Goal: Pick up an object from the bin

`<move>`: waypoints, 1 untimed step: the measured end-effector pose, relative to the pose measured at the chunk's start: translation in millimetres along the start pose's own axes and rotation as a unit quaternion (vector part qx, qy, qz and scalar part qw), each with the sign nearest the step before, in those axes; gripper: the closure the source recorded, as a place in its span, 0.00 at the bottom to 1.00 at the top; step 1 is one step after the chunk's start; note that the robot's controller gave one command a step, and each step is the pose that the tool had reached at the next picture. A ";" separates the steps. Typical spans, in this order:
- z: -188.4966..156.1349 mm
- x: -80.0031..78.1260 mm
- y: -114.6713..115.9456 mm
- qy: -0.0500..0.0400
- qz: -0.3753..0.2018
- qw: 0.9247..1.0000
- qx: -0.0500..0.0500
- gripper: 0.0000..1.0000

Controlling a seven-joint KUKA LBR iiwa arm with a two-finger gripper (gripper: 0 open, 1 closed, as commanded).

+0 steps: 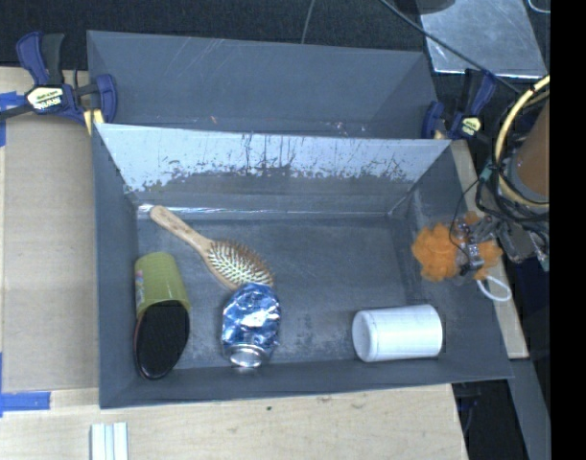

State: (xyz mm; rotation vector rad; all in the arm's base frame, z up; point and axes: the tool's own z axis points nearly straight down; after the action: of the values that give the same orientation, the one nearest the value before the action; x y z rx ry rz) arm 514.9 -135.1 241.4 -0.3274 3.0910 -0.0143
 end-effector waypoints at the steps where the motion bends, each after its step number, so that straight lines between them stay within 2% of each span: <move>1: 57.9 22.6 13.4 0.002 -0.004 1.000 -0.001 1.00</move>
Offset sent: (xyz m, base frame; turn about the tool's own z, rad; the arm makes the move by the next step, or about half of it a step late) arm -0.0216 0.0079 -0.0555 -0.0067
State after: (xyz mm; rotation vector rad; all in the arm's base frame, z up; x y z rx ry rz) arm 492.0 -127.1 182.7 -0.3393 3.0939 -0.0106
